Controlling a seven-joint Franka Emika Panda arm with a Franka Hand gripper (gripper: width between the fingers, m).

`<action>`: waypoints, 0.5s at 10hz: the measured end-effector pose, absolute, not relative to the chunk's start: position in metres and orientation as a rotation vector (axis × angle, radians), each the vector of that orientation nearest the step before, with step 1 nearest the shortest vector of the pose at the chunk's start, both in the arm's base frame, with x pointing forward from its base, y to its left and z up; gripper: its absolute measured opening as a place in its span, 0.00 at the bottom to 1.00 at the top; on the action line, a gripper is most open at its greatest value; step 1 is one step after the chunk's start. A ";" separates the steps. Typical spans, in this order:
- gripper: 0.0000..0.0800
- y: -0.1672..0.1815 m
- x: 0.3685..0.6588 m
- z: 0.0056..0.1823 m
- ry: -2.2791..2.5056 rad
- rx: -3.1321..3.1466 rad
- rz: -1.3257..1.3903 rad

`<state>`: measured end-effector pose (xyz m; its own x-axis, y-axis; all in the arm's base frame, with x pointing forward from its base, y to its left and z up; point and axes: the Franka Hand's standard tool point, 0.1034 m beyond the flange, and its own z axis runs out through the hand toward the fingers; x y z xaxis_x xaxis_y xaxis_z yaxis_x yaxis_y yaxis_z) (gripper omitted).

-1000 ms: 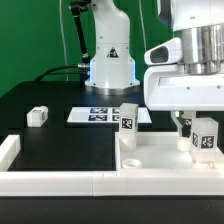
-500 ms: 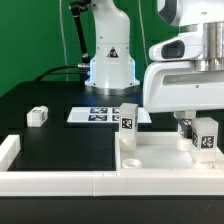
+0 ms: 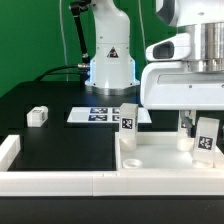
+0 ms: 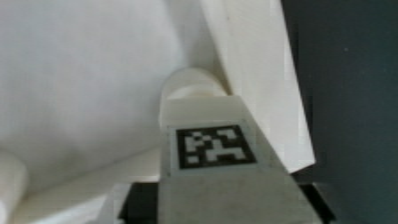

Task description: Assemble square table

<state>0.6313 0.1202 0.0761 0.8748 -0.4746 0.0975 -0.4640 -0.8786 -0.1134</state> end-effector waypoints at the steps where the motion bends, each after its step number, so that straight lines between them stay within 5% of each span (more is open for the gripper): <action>1: 0.37 0.118 0.632 0.076 0.959 -2.880 -0.176; 5: 0.37 0.116 0.628 0.072 1.732 -2.397 -0.050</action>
Offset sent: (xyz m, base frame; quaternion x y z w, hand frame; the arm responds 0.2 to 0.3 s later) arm 0.0035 0.0217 -0.0060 0.0555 -0.0750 0.4121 0.9064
